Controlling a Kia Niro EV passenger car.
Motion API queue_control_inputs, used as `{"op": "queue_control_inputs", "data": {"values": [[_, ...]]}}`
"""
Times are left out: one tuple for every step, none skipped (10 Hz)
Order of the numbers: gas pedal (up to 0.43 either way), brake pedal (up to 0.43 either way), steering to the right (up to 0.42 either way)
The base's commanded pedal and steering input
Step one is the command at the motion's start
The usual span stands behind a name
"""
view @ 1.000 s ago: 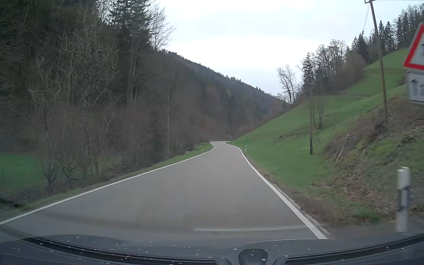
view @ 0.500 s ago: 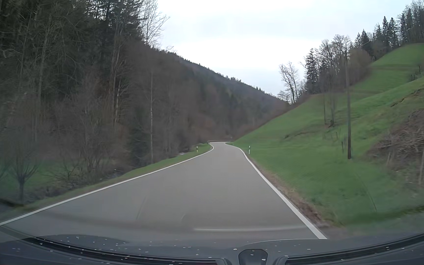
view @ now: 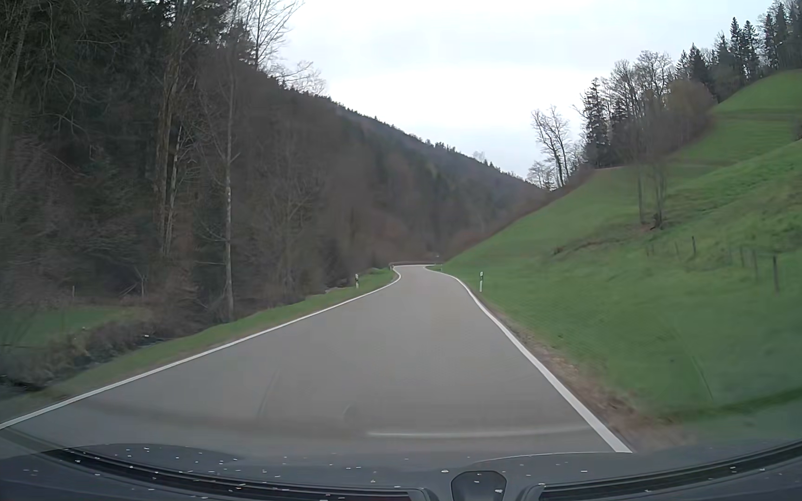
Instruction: Follow the waypoints while adhering to traffic rules and regulations
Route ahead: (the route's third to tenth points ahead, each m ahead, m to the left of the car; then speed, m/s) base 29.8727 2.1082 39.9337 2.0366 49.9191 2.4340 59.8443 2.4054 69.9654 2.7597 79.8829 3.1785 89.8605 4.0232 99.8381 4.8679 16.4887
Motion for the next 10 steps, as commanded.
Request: {"op": "queue_control_inputs", "data": {"values": [[0.000, 0.000, 0.000], [0.000, 0.000, 0.000], [0.000, 0.000, 0.000], [0.000, 0.000, 0.000], [0.000, 0.000, 0.001], [0.000, 0.000, 0.002], [0.000, 0.000, 0.005], [0.000, 0.000, 0.005], [0.000, 0.000, 0.005], [0.000, 0.000, 0.006]]}}
